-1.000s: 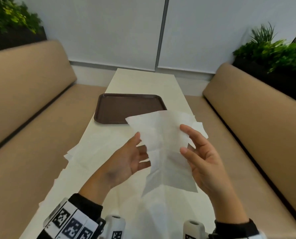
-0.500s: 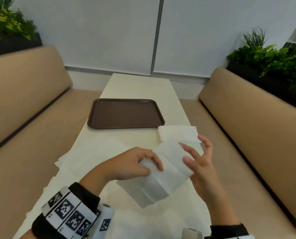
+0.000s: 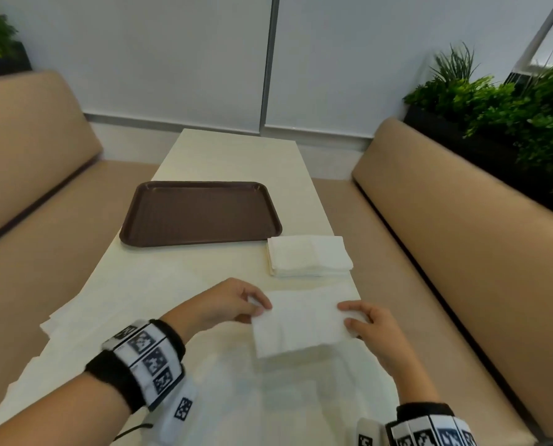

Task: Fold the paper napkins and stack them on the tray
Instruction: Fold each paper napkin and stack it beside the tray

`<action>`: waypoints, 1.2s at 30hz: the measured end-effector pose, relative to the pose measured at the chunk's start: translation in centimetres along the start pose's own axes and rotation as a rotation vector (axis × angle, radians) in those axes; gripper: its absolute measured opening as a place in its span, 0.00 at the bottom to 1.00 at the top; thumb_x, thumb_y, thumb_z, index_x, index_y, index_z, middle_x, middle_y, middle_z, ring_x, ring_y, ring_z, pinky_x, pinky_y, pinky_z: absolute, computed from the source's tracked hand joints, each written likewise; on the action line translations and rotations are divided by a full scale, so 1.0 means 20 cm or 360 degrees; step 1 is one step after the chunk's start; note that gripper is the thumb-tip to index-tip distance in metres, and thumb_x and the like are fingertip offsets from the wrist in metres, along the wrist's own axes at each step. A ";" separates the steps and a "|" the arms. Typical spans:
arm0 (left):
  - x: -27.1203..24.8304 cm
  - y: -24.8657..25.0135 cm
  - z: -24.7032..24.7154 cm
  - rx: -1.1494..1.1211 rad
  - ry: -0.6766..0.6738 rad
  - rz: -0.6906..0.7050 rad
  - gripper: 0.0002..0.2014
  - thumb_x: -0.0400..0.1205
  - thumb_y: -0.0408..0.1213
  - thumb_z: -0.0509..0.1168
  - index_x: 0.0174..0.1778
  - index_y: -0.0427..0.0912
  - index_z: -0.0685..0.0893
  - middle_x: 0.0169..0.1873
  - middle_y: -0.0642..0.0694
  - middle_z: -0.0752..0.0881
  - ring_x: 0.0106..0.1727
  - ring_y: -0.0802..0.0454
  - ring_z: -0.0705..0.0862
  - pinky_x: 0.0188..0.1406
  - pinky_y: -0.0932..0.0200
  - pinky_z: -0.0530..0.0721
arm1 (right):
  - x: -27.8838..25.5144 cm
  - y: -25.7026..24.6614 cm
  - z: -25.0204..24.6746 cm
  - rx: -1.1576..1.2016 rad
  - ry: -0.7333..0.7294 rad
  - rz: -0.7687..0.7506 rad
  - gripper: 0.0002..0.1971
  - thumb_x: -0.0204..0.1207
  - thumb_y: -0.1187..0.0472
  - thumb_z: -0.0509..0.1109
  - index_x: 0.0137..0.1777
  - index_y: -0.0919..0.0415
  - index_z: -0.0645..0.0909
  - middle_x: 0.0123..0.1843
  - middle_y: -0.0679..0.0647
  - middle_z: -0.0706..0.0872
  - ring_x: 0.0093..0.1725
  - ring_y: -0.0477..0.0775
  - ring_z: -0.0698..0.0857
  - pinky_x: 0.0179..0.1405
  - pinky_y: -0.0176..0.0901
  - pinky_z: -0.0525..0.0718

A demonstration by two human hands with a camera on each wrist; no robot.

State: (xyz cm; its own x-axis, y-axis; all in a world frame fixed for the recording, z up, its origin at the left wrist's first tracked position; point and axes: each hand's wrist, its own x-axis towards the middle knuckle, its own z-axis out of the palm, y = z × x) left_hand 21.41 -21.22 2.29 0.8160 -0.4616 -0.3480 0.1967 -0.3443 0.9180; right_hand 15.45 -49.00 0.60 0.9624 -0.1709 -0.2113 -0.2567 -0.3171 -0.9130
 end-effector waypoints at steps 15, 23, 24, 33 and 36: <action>0.78 0.10 -0.02 -0.0051 0.0760 0.0105 0.18 0.74 0.20 0.69 0.58 0.41 0.84 0.44 0.48 0.76 0.52 0.45 0.78 0.59 0.49 0.81 | 0.75 -0.16 -0.02 -0.0405 0.0367 -0.0027 0.21 0.79 0.72 0.59 0.71 0.61 0.76 0.71 0.58 0.78 0.63 0.57 0.79 0.57 0.39 0.77; 1.02 0.01 -0.03 0.0142 0.0887 -0.0001 0.17 0.78 0.19 0.63 0.61 0.35 0.84 0.57 0.41 0.83 0.58 0.45 0.81 0.51 0.62 0.75 | 0.99 -0.10 0.03 -0.1155 0.0091 0.0099 0.19 0.79 0.69 0.55 0.68 0.67 0.76 0.71 0.64 0.75 0.70 0.65 0.72 0.68 0.51 0.73; 1.03 0.00 -0.02 0.0198 0.0875 -0.0015 0.18 0.77 0.19 0.63 0.61 0.35 0.84 0.57 0.40 0.83 0.60 0.43 0.81 0.53 0.62 0.76 | 1.00 -0.09 0.03 -0.1225 0.0075 0.0121 0.17 0.79 0.69 0.55 0.64 0.67 0.77 0.69 0.64 0.76 0.69 0.66 0.72 0.68 0.54 0.73; 0.69 0.01 -0.12 0.0075 0.0809 0.0042 0.14 0.78 0.33 0.69 0.56 0.53 0.85 0.62 0.46 0.77 0.61 0.43 0.79 0.47 0.57 0.81 | 0.84 -0.22 0.02 -0.1085 0.0155 0.0132 0.27 0.83 0.52 0.57 0.82 0.44 0.57 0.83 0.58 0.52 0.82 0.64 0.50 0.77 0.67 0.53; 0.30 0.00 -0.26 -0.0152 0.0872 0.0150 0.08 0.82 0.34 0.65 0.52 0.51 0.86 0.52 0.49 0.82 0.47 0.53 0.82 0.41 0.62 0.77 | 0.63 -0.35 0.09 -0.0884 0.0060 -0.0275 0.25 0.82 0.53 0.63 0.78 0.46 0.65 0.79 0.55 0.62 0.79 0.59 0.59 0.77 0.63 0.61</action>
State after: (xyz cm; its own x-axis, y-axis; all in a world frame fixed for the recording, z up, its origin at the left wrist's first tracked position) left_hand 29.23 -19.71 1.18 0.9904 0.0140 -0.1373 0.1368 -0.2347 0.9624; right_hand 29.53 -47.17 3.77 0.9933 -0.1028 -0.0535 -0.1140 -0.7833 -0.6110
